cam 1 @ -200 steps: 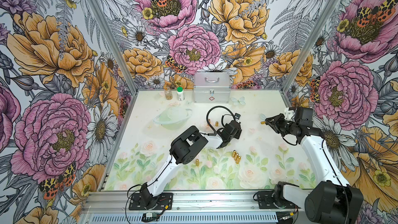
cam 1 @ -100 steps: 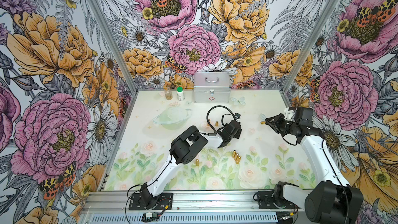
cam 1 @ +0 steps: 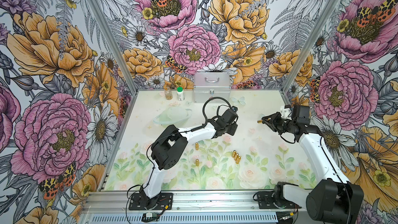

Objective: Open the lipstick cap
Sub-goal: Adjust the cover at the center of the board.

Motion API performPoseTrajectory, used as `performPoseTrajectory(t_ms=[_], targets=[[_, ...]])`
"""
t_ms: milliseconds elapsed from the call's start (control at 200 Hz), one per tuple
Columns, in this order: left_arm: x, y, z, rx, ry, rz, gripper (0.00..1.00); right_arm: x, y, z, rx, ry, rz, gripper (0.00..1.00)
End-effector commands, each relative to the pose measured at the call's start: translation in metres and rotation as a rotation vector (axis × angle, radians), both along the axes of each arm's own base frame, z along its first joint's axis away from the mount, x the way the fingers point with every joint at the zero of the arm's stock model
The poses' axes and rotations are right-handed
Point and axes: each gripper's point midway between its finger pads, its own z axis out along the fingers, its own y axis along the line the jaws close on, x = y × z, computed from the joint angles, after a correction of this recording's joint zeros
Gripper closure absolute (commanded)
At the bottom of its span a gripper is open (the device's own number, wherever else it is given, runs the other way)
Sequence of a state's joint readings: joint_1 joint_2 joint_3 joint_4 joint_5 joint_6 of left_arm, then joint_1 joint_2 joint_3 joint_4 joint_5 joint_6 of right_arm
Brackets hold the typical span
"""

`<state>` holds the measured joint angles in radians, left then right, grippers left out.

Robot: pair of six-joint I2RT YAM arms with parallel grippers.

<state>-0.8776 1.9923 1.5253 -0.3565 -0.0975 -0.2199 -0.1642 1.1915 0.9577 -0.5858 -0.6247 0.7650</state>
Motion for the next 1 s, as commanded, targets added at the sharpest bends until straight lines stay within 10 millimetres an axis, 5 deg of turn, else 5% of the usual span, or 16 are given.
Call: performPoseTrajectory(t_ms=[0, 215, 385, 630, 996], targets=[[-0.037, 0.040, 0.019, 0.067, 0.181, -0.011, 0.95, 0.006, 0.017, 0.016, 0.010, -0.052, 0.073, 0.79], [-0.077, 0.089, 0.022, 0.235, 0.349, 0.013, 0.94, 0.001, 0.033, 0.001, 0.022, -0.020, 0.116, 0.79], [-0.093, 0.110, 0.010, 0.401, 0.451, -0.001, 0.94, -0.003, 0.042, -0.009, 0.034, -0.001, 0.140, 0.79], [-0.089, 0.107, -0.010, 0.513, 0.508, -0.034, 0.93, -0.006, 0.065, -0.016, 0.052, 0.005, 0.196, 0.79], [-0.094, 0.114, -0.043, 0.616, 0.604, -0.075, 0.89, -0.008, 0.072, -0.026, 0.043, 0.031, 0.207, 0.79]])
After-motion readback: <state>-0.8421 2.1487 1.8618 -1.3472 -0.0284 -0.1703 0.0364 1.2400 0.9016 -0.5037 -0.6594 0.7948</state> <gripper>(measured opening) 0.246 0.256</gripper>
